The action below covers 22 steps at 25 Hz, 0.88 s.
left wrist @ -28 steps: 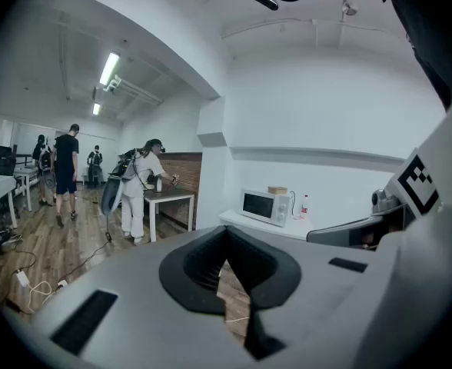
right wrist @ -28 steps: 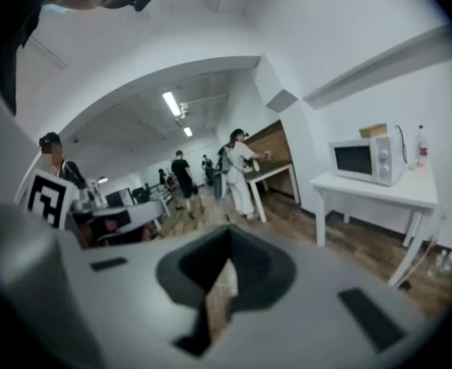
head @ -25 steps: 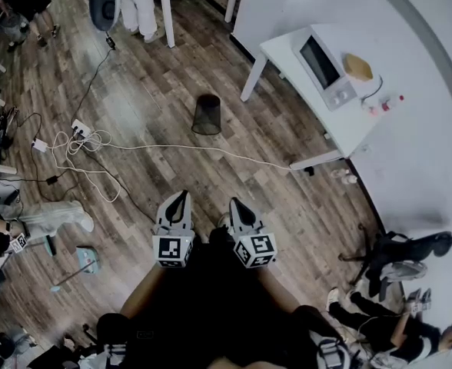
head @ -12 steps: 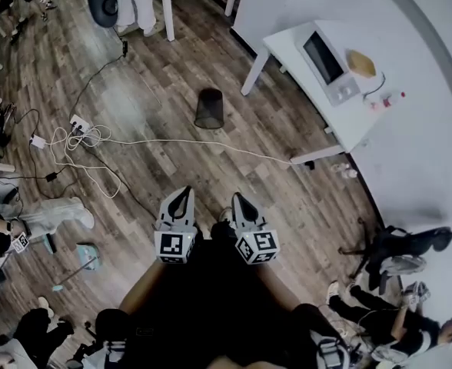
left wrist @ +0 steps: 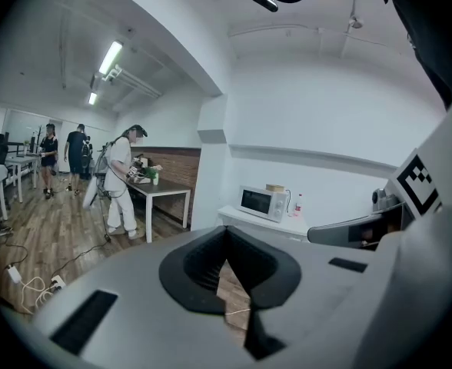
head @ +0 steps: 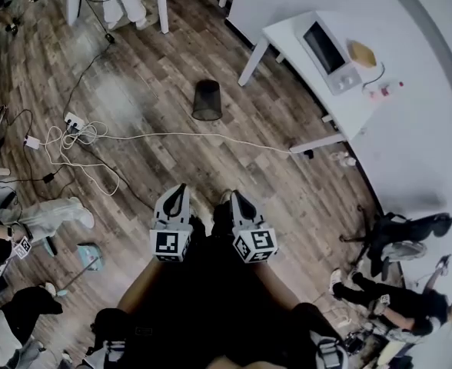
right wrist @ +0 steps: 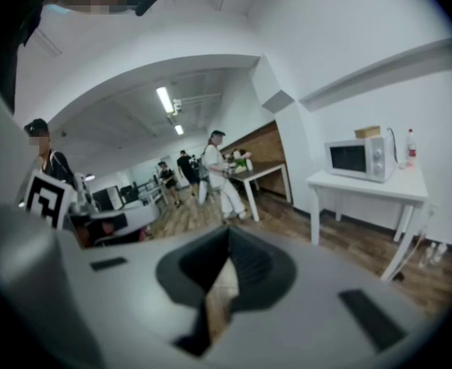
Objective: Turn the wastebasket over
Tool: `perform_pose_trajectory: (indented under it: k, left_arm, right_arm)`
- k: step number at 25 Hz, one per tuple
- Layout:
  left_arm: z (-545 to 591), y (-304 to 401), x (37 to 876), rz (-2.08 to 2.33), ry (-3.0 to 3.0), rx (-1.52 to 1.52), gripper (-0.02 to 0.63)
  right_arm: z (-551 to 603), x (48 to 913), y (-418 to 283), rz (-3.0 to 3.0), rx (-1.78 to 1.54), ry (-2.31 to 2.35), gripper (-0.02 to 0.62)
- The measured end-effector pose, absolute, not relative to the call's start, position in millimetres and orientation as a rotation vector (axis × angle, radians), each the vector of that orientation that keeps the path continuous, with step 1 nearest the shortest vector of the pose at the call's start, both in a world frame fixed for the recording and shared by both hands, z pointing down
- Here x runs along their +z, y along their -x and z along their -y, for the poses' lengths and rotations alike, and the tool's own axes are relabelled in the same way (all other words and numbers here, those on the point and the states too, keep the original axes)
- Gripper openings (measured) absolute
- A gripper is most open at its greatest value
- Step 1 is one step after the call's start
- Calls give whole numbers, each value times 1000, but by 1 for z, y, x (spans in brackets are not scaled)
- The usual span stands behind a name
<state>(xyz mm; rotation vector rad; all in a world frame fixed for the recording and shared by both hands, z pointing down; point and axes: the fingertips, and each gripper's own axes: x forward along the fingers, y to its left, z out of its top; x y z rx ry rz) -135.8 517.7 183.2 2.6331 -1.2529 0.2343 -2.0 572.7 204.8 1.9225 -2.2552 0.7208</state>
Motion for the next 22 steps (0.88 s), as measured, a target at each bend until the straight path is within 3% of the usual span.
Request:
perform_pose_trajectory:
  k: [11,22]
  left_arm:
    - [-484,131,187,1288,-2596,228,35]
    - [-383,79,195,1374,-2535,256,35]
  right_arm:
    - [-531,214,2,2305,733,-1876,32]
    - [-426,219,-51,2364,752,-1779,32]
